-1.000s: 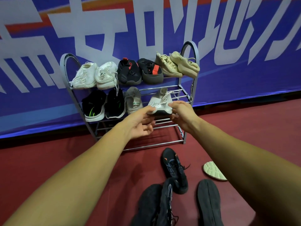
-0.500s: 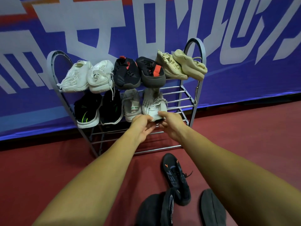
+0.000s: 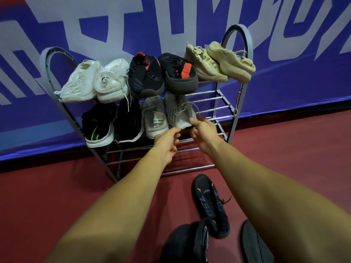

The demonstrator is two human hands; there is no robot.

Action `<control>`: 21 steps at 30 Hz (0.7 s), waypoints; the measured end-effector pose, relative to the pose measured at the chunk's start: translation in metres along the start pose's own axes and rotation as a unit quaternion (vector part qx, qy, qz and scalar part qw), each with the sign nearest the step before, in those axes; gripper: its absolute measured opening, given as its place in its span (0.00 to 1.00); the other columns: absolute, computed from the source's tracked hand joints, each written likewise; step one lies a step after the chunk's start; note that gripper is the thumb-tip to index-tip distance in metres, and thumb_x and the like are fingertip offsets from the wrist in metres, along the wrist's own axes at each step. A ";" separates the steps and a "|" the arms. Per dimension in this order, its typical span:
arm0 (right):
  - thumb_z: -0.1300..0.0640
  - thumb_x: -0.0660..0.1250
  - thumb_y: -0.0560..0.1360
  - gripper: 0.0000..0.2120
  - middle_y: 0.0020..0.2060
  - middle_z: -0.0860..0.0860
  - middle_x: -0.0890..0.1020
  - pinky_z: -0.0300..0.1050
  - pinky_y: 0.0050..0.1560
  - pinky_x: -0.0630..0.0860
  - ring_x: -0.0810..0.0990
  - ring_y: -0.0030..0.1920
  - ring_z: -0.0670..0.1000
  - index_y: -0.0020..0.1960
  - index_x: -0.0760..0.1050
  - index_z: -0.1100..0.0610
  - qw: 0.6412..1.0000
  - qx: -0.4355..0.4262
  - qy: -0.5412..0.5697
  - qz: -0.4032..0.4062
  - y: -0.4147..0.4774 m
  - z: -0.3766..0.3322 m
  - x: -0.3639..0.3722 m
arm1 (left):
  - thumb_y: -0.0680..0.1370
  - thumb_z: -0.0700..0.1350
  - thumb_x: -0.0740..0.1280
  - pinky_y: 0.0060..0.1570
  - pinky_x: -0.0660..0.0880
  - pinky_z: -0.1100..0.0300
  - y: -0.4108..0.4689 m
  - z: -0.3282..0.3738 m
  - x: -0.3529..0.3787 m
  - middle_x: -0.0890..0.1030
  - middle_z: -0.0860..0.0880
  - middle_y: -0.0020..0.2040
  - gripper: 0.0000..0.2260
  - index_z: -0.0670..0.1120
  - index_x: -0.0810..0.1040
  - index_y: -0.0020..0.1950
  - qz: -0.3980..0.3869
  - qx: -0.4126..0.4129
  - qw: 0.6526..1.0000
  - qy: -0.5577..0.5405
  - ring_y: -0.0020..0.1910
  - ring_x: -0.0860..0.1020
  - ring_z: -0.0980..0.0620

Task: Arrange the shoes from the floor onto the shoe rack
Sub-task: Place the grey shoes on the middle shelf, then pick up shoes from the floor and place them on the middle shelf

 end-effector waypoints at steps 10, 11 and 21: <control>0.56 0.69 0.78 0.06 0.28 0.45 0.78 0.38 0.27 0.67 0.74 0.26 0.43 0.49 0.73 0.56 0.992 0.020 -0.122 -0.032 0.011 0.011 -0.008 | 0.74 0.46 0.73 0.27 0.62 0.65 0.002 -0.007 -0.021 0.79 0.53 0.37 0.04 0.50 0.79 0.43 0.002 0.019 0.997 0.069 0.31 0.72 0.58; 0.53 0.71 0.77 0.09 0.35 0.47 0.81 0.39 0.31 0.70 0.79 0.33 0.44 0.53 0.74 0.56 0.989 0.023 -0.142 -0.030 0.009 0.010 -0.009 | 0.74 0.46 0.73 0.27 0.62 0.65 0.001 -0.008 -0.024 0.79 0.53 0.38 0.04 0.50 0.79 0.44 0.004 0.017 0.997 0.075 0.31 0.72 0.58; 0.52 0.71 0.76 0.10 0.37 0.52 0.76 0.33 0.22 0.65 0.73 0.33 0.48 0.53 0.76 0.58 0.952 0.054 -0.300 -0.031 -0.040 -0.006 -0.042 | 0.74 0.48 0.72 0.33 0.65 0.64 -0.031 -0.030 -0.039 0.81 0.53 0.40 0.04 0.50 0.79 0.44 -0.024 0.020 0.980 0.196 0.33 0.75 0.58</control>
Point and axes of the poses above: each hand's wrist, its own y-axis towards the middle knuckle, its own x-axis out of the palm, z = x × y, the point moved 4 cm from there along y, towards the middle knuckle
